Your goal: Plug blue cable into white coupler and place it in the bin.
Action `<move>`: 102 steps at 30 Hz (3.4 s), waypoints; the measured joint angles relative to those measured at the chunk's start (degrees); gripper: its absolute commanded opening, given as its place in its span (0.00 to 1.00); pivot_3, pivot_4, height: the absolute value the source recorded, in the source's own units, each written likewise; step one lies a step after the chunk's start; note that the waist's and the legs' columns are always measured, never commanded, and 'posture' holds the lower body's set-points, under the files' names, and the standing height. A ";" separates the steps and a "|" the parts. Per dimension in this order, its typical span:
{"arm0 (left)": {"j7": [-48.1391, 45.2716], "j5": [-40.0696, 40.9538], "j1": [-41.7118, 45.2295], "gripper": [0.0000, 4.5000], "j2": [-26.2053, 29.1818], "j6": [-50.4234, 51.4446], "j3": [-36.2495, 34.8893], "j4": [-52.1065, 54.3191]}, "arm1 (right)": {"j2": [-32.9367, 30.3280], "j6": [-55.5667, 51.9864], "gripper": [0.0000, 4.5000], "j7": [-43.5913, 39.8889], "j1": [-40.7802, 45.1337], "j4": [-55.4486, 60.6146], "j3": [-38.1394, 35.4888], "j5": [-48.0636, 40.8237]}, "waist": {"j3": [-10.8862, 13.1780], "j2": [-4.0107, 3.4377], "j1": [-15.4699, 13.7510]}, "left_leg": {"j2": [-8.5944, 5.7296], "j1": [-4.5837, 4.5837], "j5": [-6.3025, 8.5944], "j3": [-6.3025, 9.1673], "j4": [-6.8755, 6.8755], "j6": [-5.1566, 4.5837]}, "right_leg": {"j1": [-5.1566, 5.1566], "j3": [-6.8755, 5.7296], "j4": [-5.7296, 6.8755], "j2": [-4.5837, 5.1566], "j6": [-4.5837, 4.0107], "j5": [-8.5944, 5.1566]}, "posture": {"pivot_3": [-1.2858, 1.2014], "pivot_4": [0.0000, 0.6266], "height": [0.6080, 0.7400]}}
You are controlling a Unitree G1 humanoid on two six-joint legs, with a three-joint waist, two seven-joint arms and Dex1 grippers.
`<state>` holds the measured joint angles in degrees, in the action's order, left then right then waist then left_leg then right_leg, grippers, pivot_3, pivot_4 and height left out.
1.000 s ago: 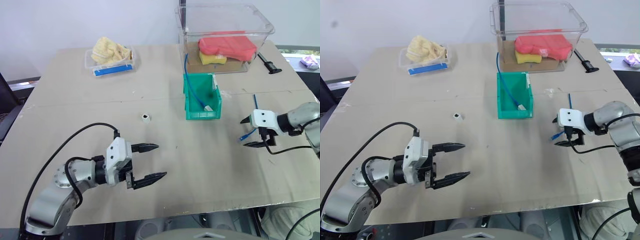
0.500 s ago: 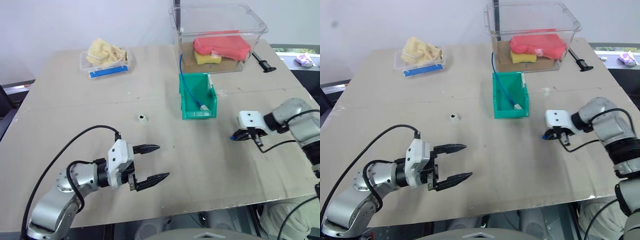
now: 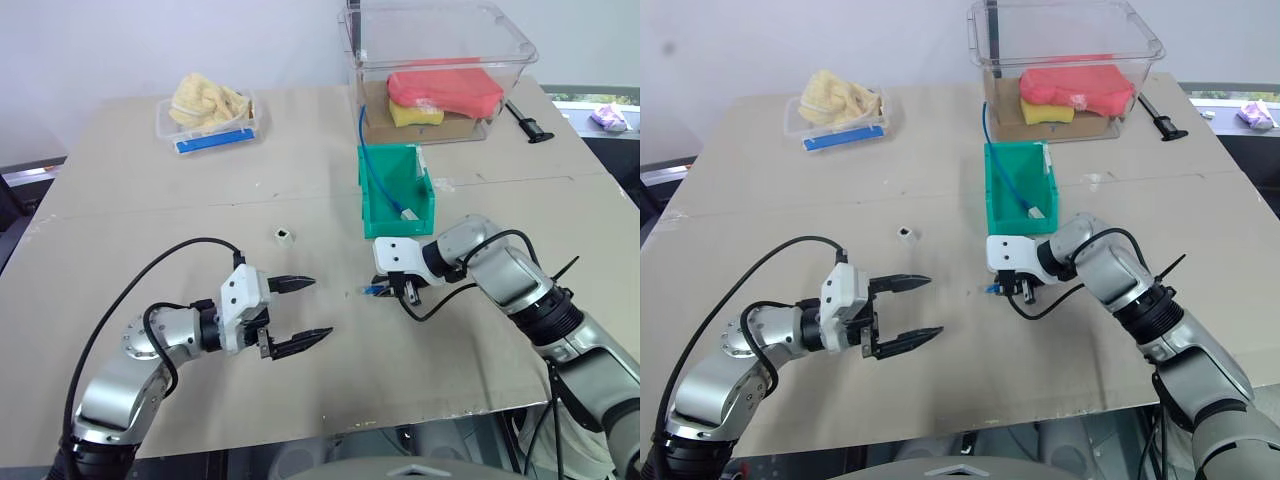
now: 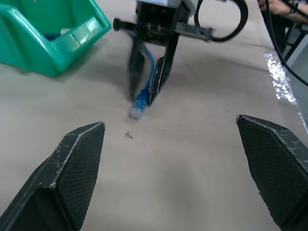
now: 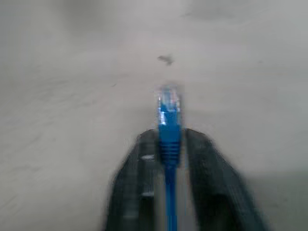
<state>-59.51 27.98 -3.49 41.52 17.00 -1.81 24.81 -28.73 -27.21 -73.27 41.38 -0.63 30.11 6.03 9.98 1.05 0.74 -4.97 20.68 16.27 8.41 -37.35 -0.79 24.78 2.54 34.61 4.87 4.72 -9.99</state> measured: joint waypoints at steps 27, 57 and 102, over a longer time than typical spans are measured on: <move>-0.22 -18.95 28.56 1.00 -9.41 0.08 22.81 -25.18 | -4.67 3.63 0.89 20.86 -68.08 50.49 -49.07 -22.53 | -0.20 0.06 -1.47 | 0.08 -0.31 0.10 -0.21 -0.19 -0.14 | -0.31 -0.08 0.21 -0.02 0.20 -0.06 | 0.52 0.24 1.00; -3.83 -16.65 31.68 0.01 -19.42 -29.27 15.19 -30.77 | 17.16 -25.21 0.65 59.37 -55.27 53.65 -40.99 -55.82 | -0.47 0.15 -1.40 | 0.05 -0.31 0.03 0.04 -0.19 -0.03 | -0.30 -0.05 0.17 0.03 0.06 0.04 | 0.52 0.24 1.00; 3.52 -7.95 28.52 0.70 -7.14 -4.60 1.74 -26.71 | 4.44 -17.42 0.00 78.36 -38.78 39.70 -38.32 -85.13 | -0.44 0.08 0.34 | 0.16 -0.33 0.12 -0.06 -0.15 -0.20 | -0.23 -0.05 0.21 -0.20 0.04 0.03 | 0.52 0.24 1.00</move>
<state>-55.99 20.02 25.03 34.38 12.40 -0.07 -1.90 -24.29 -44.63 5.09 2.61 39.07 -8.22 -79.10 9.54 1.13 1.08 -4.81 20.34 16.39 8.35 -37.50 -0.99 24.55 2.48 34.82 4.66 4.76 -9.96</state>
